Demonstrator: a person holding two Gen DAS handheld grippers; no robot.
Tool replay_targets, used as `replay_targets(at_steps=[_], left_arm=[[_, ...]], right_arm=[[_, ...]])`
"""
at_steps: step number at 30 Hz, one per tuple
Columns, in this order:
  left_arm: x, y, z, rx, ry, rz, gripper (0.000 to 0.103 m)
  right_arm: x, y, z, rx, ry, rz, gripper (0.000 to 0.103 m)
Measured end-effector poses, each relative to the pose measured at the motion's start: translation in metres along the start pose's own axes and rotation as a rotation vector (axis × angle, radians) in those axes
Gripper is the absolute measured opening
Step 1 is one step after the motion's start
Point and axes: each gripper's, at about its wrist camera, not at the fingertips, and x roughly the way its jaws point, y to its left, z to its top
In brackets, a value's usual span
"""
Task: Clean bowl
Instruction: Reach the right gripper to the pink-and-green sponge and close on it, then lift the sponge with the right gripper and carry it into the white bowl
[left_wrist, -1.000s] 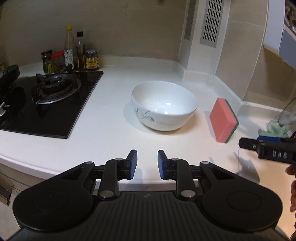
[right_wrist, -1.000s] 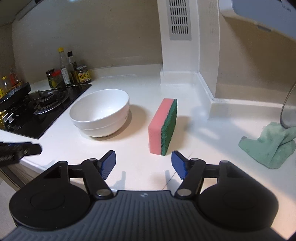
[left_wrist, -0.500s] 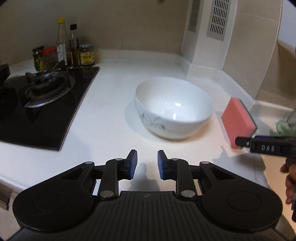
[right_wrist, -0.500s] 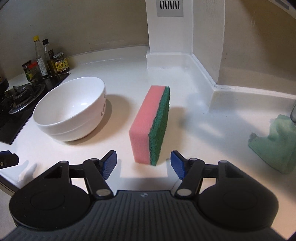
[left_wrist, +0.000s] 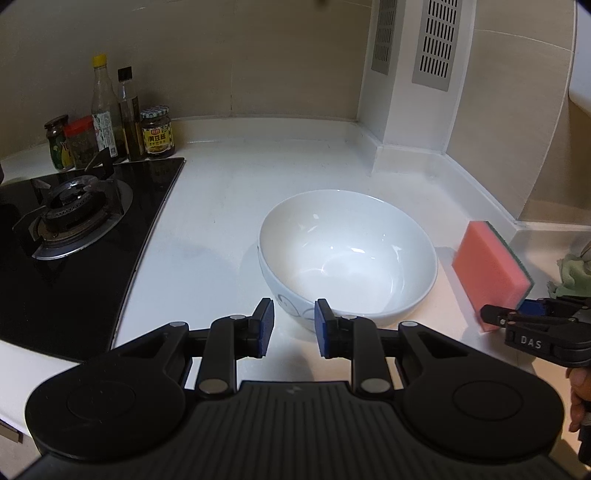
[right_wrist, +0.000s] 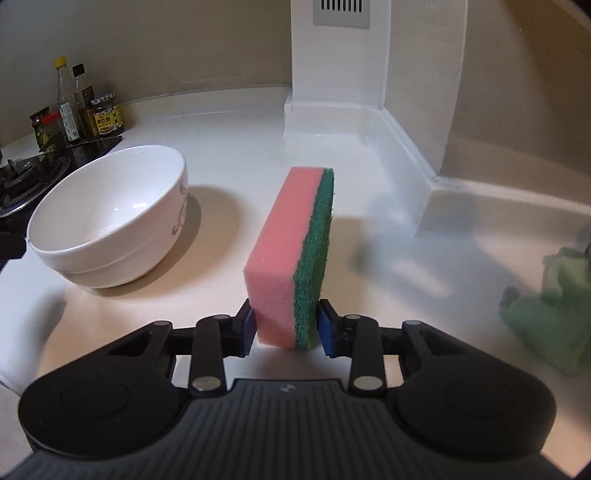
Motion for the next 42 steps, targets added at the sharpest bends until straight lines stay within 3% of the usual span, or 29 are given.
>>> replay_targets(at_steps=[12, 23, 30, 35, 42], left_arm=[[-0.003, 0.012, 0.008, -0.008, -0.007, -0.010, 0.028], [-0.007, 0.024, 0.011, -0.038, -0.027, 0.013, 0.028], [-0.004, 0.028, 0.015, -0.050, -0.012, 0.001, 0.028], [0.000, 0.039, 0.028, -0.096, 0.022, -0.044, 0.028], [0.021, 0.047, 0.057, -0.077, 0.094, -0.088, 0.028]], right_arm=[[-0.017, -0.017, 0.016, -0.083, -0.016, -0.017, 0.029], [-0.001, -0.010, 0.012, -0.140, 0.028, -0.023, 0.030], [-0.004, -0.013, 0.011, -0.156, -0.014, -0.027, 0.027], [-0.026, -0.002, 0.043, -0.329, -0.029, 0.005, 0.027], [-0.077, 0.049, 0.103, -0.727, -0.027, 0.152, 0.027]])
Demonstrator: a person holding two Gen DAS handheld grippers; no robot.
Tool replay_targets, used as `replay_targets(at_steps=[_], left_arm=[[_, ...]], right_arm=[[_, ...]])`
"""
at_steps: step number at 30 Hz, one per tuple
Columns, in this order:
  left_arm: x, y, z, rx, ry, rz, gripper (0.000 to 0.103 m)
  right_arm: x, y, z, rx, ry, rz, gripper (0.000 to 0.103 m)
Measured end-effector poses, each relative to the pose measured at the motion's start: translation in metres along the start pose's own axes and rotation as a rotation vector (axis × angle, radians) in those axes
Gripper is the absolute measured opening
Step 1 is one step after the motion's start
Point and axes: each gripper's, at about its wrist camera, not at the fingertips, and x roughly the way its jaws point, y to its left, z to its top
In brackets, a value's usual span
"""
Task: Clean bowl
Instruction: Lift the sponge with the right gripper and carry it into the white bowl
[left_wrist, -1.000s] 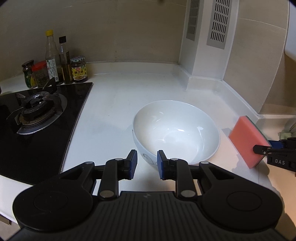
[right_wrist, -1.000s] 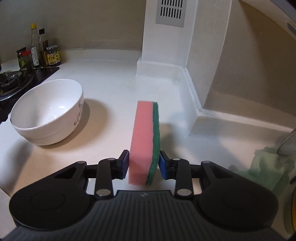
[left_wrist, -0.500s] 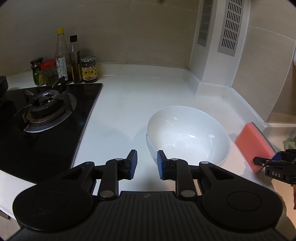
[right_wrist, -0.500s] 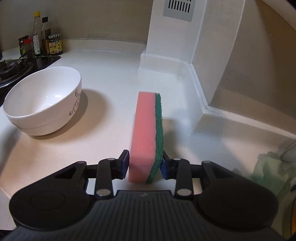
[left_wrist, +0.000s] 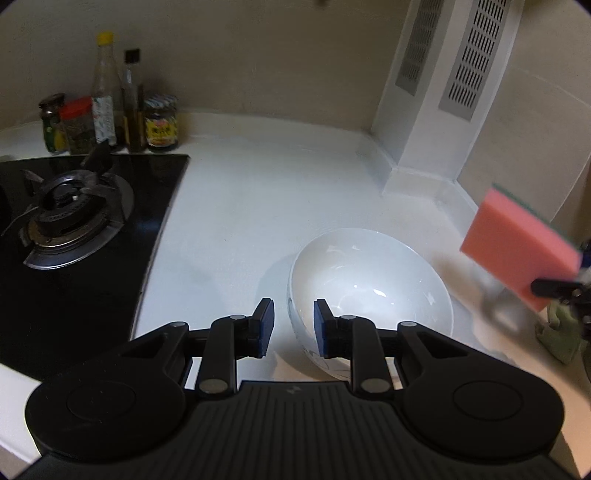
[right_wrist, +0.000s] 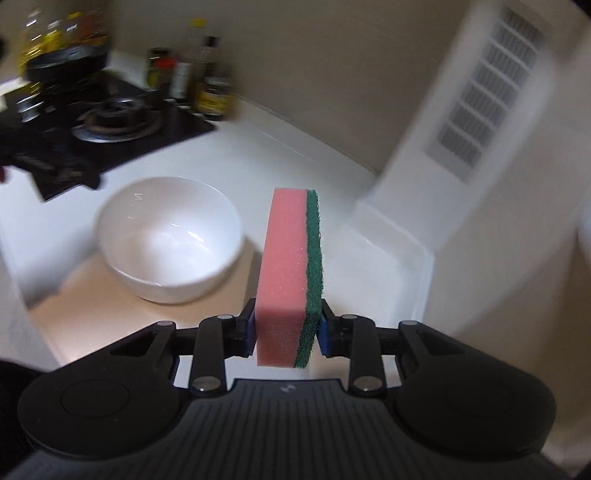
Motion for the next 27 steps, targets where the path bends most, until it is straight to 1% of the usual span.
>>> replay_targets(at_steps=[2, 5, 7, 10, 13, 18, 23, 27], left_arm=[[0.008, 0.000, 0.006, 0.021, 0.029, -0.005, 0.028], [0.021, 0.002, 0.014, 0.047, 0.066, -0.004, 0.028], [0.031, 0.004, 0.017, 0.049, 0.109, -0.013, 0.028], [0.040, 0.006, 0.020, 0.054, 0.133, -0.031, 0.028], [0.047, 0.004, 0.023, 0.086, 0.151, -0.010, 0.026], [0.056, 0.000, 0.025, 0.146, 0.177, -0.041, 0.007], [0.059, -0.005, 0.024, 0.233, 0.157, -0.038, 0.006], [0.063, 0.000, 0.027, 0.219, 0.148, -0.063, 0.006]], right_arm=[[-0.004, 0.011, 0.023, -0.147, 0.032, 0.032, 0.027], [-0.003, 0.027, 0.044, -0.292, 0.065, 0.061, 0.027], [0.001, 0.038, 0.053, -0.362, 0.083, 0.073, 0.027], [0.008, 0.052, 0.060, -0.448, 0.123, 0.111, 0.027], [0.017, 0.068, 0.062, -0.562, 0.176, 0.123, 0.027], [0.025, 0.084, 0.058, -0.702, 0.246, 0.129, 0.027], [0.031, 0.106, 0.052, -0.861, 0.300, 0.122, 0.027], [0.040, 0.128, 0.057, -0.962, 0.341, 0.124, 0.027]])
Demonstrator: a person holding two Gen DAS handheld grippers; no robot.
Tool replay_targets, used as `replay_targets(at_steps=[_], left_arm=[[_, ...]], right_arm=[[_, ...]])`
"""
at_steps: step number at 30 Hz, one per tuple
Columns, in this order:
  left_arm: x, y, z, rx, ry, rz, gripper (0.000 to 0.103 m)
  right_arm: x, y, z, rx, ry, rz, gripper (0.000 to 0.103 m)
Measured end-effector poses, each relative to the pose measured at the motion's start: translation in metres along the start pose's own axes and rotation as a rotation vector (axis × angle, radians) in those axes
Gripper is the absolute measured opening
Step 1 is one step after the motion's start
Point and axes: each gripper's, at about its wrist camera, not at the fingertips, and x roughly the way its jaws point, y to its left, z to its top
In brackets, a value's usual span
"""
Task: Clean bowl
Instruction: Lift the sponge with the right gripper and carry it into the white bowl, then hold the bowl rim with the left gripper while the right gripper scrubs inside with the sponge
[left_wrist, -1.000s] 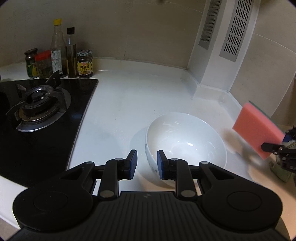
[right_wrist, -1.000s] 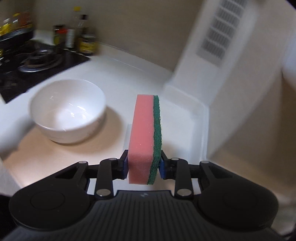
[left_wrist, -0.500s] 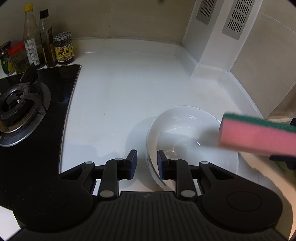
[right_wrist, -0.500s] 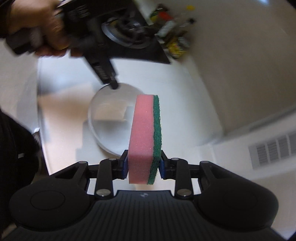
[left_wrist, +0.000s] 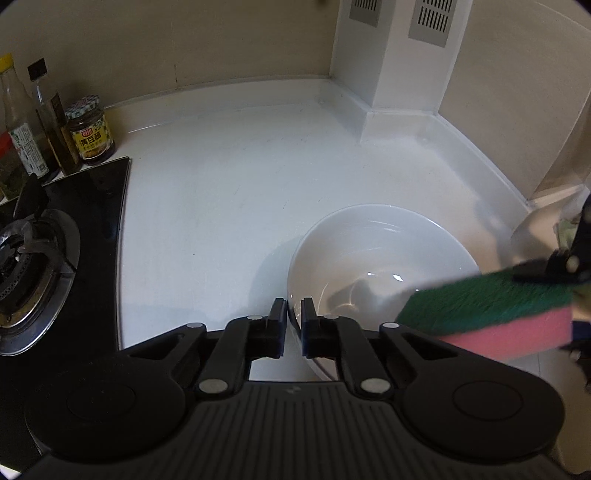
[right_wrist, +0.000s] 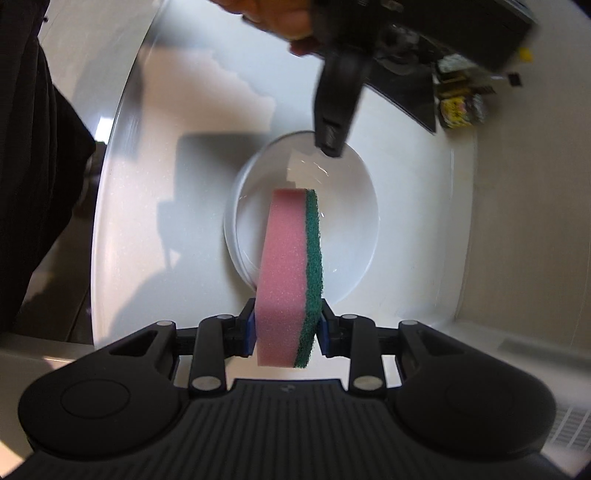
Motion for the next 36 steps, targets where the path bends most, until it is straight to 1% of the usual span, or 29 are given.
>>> replay_targets(at_steps=[1, 4, 6, 7, 9, 13, 15, 18, 21, 23, 25, 28, 30, 32, 35, 36], left_arm=[[0.000, 0.001, 0.001, -0.005, -0.001, -0.005, 0.006], [0.002, 0.003, 0.003, -0.014, -0.006, -0.011, 0.005], [0.002, 0.002, 0.003, -0.022, -0.013, -0.011, 0.005], [0.002, 0.002, 0.002, -0.026, -0.017, -0.011, 0.004], [0.002, 0.002, 0.002, -0.032, -0.025, -0.015, 0.004], [0.004, 0.003, 0.001, -0.037, -0.035, -0.022, 0.004], [0.005, 0.003, 0.000, -0.043, -0.037, -0.024, 0.004], [0.005, 0.000, -0.004, -0.050, -0.040, -0.014, 0.004], [0.005, -0.004, -0.005, -0.037, -0.043, -0.001, 0.004], [0.007, -0.003, -0.002, -0.036, -0.038, -0.009, 0.003], [0.011, -0.003, 0.003, -0.021, -0.031, -0.020, 0.003], [0.019, -0.005, 0.015, 0.031, -0.014, -0.038, 0.003], [0.024, -0.008, 0.022, 0.061, -0.001, -0.042, 0.003], [0.025, -0.012, 0.025, 0.073, 0.013, -0.027, 0.004], [0.019, -0.011, 0.017, 0.015, 0.030, -0.001, 0.004], [0.015, -0.009, 0.011, -0.017, 0.034, 0.001, 0.008]], right_arm=[[0.001, 0.003, 0.006, -0.035, 0.010, 0.005, 0.027], [0.000, 0.007, 0.017, -0.082, 0.001, 0.025, 0.027], [-0.002, 0.004, 0.022, -0.060, -0.019, 0.049, 0.027], [-0.005, 0.000, 0.025, -0.026, -0.042, 0.078, 0.027], [-0.008, 0.000, 0.025, 0.014, -0.067, 0.087, 0.027], [-0.005, -0.007, 0.014, 0.135, -0.116, 0.140, 0.027], [-0.007, -0.009, 0.006, 0.185, -0.140, 0.155, 0.028], [-0.011, -0.005, -0.004, 0.226, -0.154, 0.153, 0.028], [-0.015, 0.000, -0.010, 0.224, -0.158, 0.152, 0.028], [-0.017, 0.003, -0.013, 0.199, -0.163, 0.149, 0.028], [-0.020, 0.007, -0.019, 0.156, -0.171, 0.142, 0.028], [-0.019, 0.010, -0.024, 0.093, -0.169, 0.118, 0.028], [-0.019, 0.007, -0.030, 0.087, -0.169, 0.110, 0.028], [-0.019, 0.007, -0.031, 0.107, -0.175, 0.114, 0.028], [-0.013, -0.002, -0.034, 0.132, -0.191, 0.130, 0.028], [-0.011, -0.006, -0.036, 0.138, -0.197, 0.136, 0.028]])
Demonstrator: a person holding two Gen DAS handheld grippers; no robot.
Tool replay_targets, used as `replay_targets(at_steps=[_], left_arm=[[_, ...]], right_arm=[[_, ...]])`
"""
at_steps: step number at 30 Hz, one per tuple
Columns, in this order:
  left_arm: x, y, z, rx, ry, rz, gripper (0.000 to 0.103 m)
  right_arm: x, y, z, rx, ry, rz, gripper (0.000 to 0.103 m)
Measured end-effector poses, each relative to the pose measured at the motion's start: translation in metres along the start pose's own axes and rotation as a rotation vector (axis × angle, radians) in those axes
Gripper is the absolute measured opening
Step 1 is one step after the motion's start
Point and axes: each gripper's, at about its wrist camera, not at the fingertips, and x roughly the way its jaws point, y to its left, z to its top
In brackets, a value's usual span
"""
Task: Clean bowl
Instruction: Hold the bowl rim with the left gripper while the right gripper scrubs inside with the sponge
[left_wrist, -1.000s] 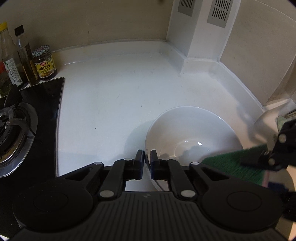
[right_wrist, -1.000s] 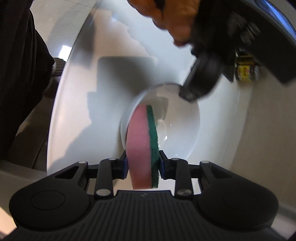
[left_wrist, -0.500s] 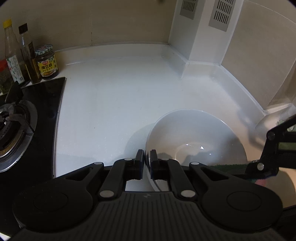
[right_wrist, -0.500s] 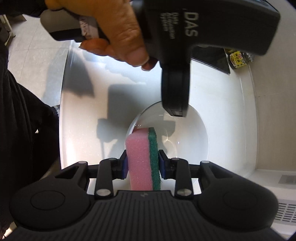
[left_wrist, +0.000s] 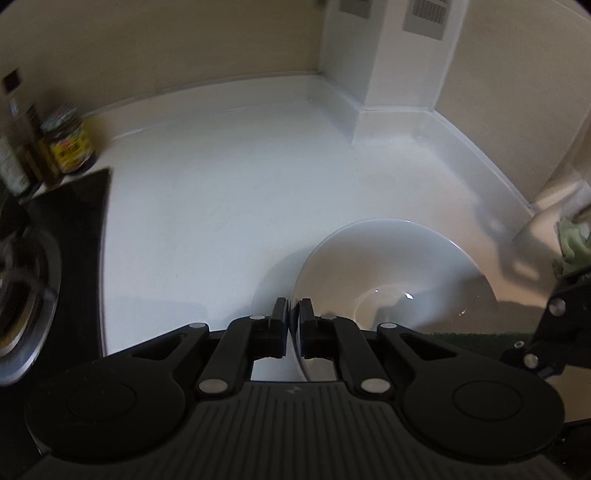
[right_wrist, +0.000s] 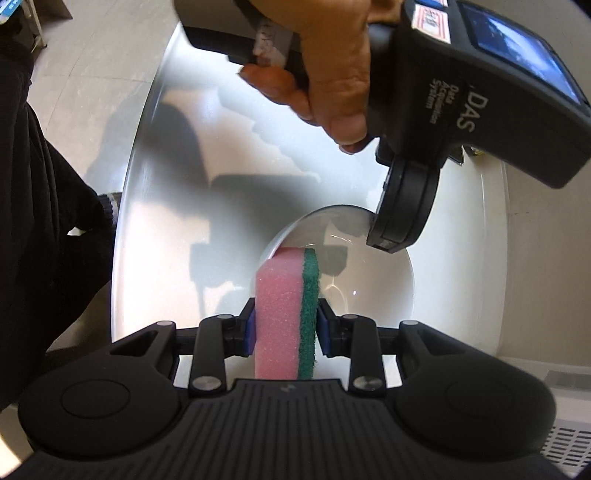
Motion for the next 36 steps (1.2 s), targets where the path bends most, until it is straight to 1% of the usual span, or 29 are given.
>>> replay_targets(at_steps=[1, 3, 4, 6, 8, 10, 12, 14, 16, 19, 21, 22, 24, 27, 30, 33, 36], left_arm=[[-0.004, 0.001, -0.006, -0.029, 0.000, -0.001, 0.009], [-0.012, 0.002, -0.017, -0.081, 0.001, 0.002, 0.011], [-0.013, 0.001, -0.020, -0.087, 0.004, 0.011, 0.011], [-0.014, -0.004, -0.021, -0.074, 0.009, 0.034, 0.010], [-0.013, -0.007, -0.018, -0.041, 0.017, 0.050, 0.008], [-0.008, -0.009, -0.009, 0.019, 0.029, 0.058, 0.006], [0.000, -0.009, 0.003, 0.079, 0.043, 0.043, 0.004], [0.008, -0.010, 0.015, 0.117, 0.054, 0.029, 0.004], [0.014, -0.012, 0.024, 0.137, 0.058, 0.027, 0.004], [0.014, -0.016, 0.022, 0.085, 0.059, 0.052, 0.005], [0.005, -0.018, 0.010, 0.055, 0.048, 0.070, 0.004], [0.001, -0.017, 0.003, 0.034, 0.045, 0.072, 0.004], [-0.008, -0.013, -0.010, -0.016, 0.037, 0.061, 0.008], [-0.011, -0.011, -0.017, -0.035, 0.026, 0.055, 0.009], [-0.004, -0.011, -0.014, -0.014, 0.031, 0.055, 0.007], [0.004, -0.013, -0.004, 0.054, 0.033, 0.059, 0.005], [0.015, -0.012, 0.012, 0.093, 0.039, 0.027, 0.004]], right_arm=[[0.002, -0.006, -0.003, 0.012, -0.009, 0.007, 0.027], [0.005, -0.004, 0.005, 0.028, -0.020, 0.014, 0.027], [0.006, -0.001, 0.009, 0.037, -0.026, 0.018, 0.027], [0.005, -0.001, 0.007, 0.044, -0.041, 0.023, 0.027], [0.004, -0.003, 0.005, 0.046, -0.054, 0.028, 0.027], [-0.001, -0.005, 0.003, 0.039, -0.066, 0.031, 0.028], [-0.006, -0.002, 0.002, 0.040, -0.074, 0.025, 0.028], [-0.007, -0.003, 0.002, 0.047, -0.073, 0.017, 0.028], [-0.006, -0.001, 0.002, 0.039, -0.054, -0.011, 0.028], [-0.003, -0.006, 0.000, 0.062, -0.055, -0.013, 0.028], [0.000, -0.014, 0.001, 0.080, -0.062, 0.001, 0.028], [0.001, -0.017, 0.001, 0.090, -0.065, 0.006, 0.028], [0.001, -0.021, -0.001, 0.102, -0.074, 0.017, 0.028], [0.000, -0.027, -0.002, 0.121, -0.082, 0.032, 0.028], [0.000, -0.029, -0.001, 0.123, -0.085, 0.033, 0.028], [0.004, -0.025, 0.000, 0.107, -0.086, 0.026, 0.028], [0.008, -0.020, -0.001, 0.089, -0.080, 0.010, 0.028]])
